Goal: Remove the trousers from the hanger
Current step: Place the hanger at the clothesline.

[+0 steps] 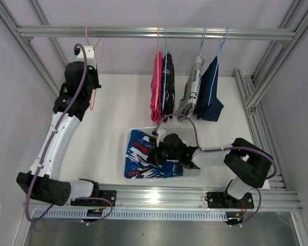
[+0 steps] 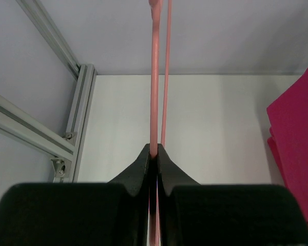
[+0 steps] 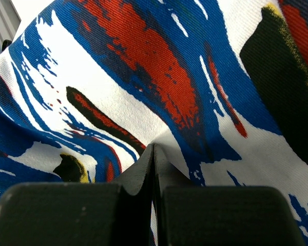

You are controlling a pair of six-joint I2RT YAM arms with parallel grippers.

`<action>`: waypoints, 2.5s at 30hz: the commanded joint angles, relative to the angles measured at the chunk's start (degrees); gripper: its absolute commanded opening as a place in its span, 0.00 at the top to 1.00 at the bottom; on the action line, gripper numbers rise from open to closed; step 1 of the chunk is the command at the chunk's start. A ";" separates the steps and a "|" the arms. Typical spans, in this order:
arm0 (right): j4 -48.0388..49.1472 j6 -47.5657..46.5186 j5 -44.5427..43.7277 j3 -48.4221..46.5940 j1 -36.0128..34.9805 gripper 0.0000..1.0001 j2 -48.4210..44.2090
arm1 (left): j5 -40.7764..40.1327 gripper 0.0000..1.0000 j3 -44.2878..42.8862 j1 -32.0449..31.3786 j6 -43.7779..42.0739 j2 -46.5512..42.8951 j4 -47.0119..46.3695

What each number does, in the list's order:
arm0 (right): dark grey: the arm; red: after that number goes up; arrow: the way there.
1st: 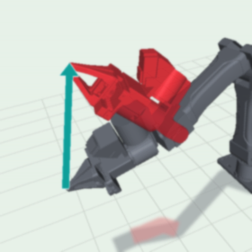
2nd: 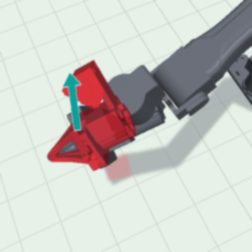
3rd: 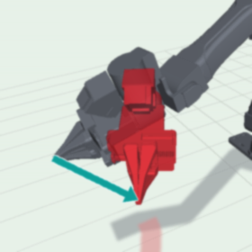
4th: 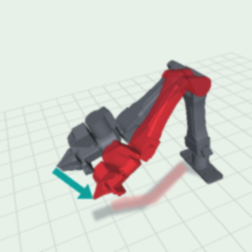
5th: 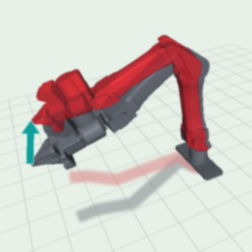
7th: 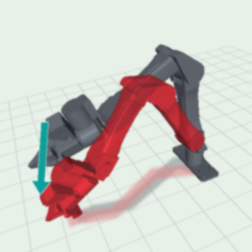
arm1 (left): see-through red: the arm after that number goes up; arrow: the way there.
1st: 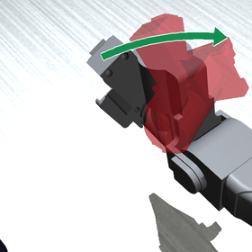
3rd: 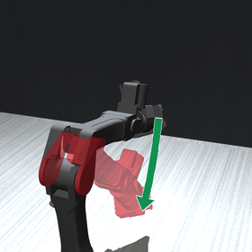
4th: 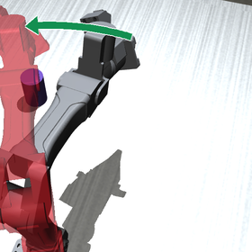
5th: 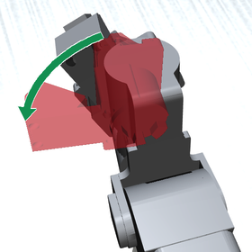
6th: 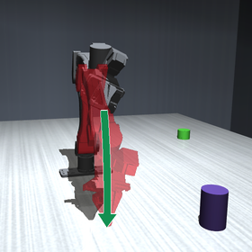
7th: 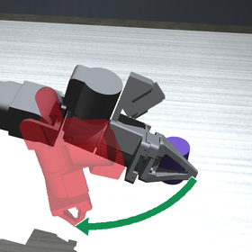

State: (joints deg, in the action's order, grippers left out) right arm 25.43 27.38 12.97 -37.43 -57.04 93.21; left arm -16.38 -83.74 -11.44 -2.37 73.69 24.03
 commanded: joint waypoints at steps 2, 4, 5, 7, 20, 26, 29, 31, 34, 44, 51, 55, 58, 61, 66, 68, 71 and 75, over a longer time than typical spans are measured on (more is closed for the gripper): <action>-0.12 -0.13 0.65 -0.98 -0.80 1.00 1.45 | -1.90 0.91 1.30 0.10 1.67 -1.80 0.14; -0.21 -0.13 0.65 -1.07 -0.88 1.00 1.54 | -2.25 0.87 1.56 0.10 1.67 -1.97 -0.04; -0.21 -0.13 0.65 -1.07 -0.88 1.00 1.62 | -2.34 0.83 1.57 0.10 1.67 -1.97 -0.12; -0.29 -0.04 0.56 -1.15 -0.88 1.00 1.63 | -2.60 0.73 1.57 0.10 1.84 -1.97 -0.21; -0.47 -0.22 0.83 -1.68 -1.06 1.00 2.59 | -3.04 0.61 2.10 0.10 1.93 -2.24 -0.92; -0.82 -0.22 1.09 -2.03 -1.15 1.00 2.86 | -2.78 0.38 3.15 -0.34 1.84 -4.34 -1.53; -1.26 -0.22 1.00 -2.21 -1.24 1.00 2.86 | -2.60 0.33 3.06 -0.34 1.85 -4.96 -1.36; -1.61 -0.31 0.92 -2.30 -1.32 1.00 2.86 | -2.60 0.31 3.32 -0.42 1.84 -5.22 -1.36; -2.05 -0.48 0.65 -2.47 -1.32 1.00 2.94 | -2.43 0.29 3.59 -0.42 1.93 -5.66 -1.62; -2.49 -0.66 0.91 -2.91 -1.32 1.00 3.73 | 2.14 0.49 6.23 -0.34 -0.35 -2.60 -5.39; -2.40 -0.74 1.27 -3.53 -1.32 1.00 4.96 | 2.76 0.94 4.64 -0.34 0.44 0.05 -4.69; -2.23 -0.57 1.70 -4.05 -1.32 1.00 5.84 | 2.15 0.99 5.08 -0.34 0.00 -1.09 -4.87; -2.31 -0.57 1.88 -4.05 -1.32 1.00 5.93 | 1.79 0.99 4.47 -0.34 -0.09 -1.97 -4.52; -2.40 -0.66 1.79 -4.05 -1.32 1.00 5.84 | 2.05 0.99 3.42 -0.34 0.35 -2.32 -2.77; -2.49 -0.66 1.70 -4.23 -1.24 1.00 6.28 | 2.41 1.00 -2.02 -0.34 1.05 -1.97 1.10; -2.58 -0.66 1.79 -4.49 -1.24 1.00 6.63 | 2.23 0.99 -3.69 -0.25 1.66 -1.01 3.11; -2.58 -0.74 1.79 -4.58 -1.32 1.00 6.81 | 2.76 0.99 -6.51 -0.07 1.85 0.22 5.05; -2.67 -0.66 1.88 -4.76 -1.32 1.00 7.07 | 3.11 0.99 -7.66 0.63 1.93 1.72 6.46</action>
State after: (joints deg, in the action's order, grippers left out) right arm 25.21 27.35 14.94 -41.43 -57.91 98.19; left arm -14.55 -88.73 -11.42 -1.43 74.11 29.15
